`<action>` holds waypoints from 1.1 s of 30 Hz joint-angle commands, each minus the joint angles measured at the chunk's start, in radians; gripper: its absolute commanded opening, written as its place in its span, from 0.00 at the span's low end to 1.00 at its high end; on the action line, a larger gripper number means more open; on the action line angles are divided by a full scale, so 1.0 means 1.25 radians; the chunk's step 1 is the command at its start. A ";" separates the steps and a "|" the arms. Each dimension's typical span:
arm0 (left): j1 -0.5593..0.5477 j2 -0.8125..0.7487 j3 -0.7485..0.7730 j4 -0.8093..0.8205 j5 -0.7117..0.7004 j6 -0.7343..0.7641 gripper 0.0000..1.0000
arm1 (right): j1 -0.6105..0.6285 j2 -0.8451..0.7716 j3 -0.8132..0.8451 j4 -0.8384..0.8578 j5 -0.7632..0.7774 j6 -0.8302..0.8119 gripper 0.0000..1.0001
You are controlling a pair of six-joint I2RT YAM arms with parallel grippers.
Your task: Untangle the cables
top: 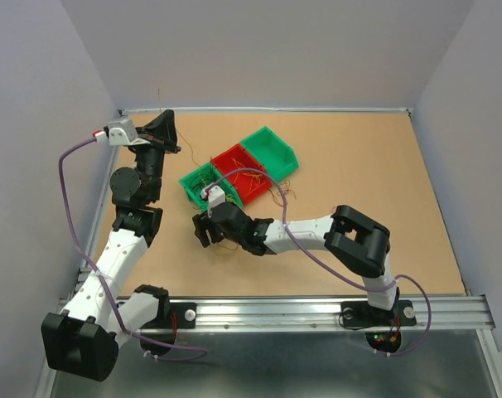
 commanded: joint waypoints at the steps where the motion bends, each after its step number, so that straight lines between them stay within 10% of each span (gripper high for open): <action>1: -0.004 -0.012 -0.001 0.048 0.007 0.005 0.00 | 0.018 -0.017 0.025 0.059 0.028 0.015 0.71; 33: -0.004 -0.014 -0.005 0.051 0.020 0.005 0.00 | 0.039 0.169 0.150 -0.015 0.182 -0.010 0.55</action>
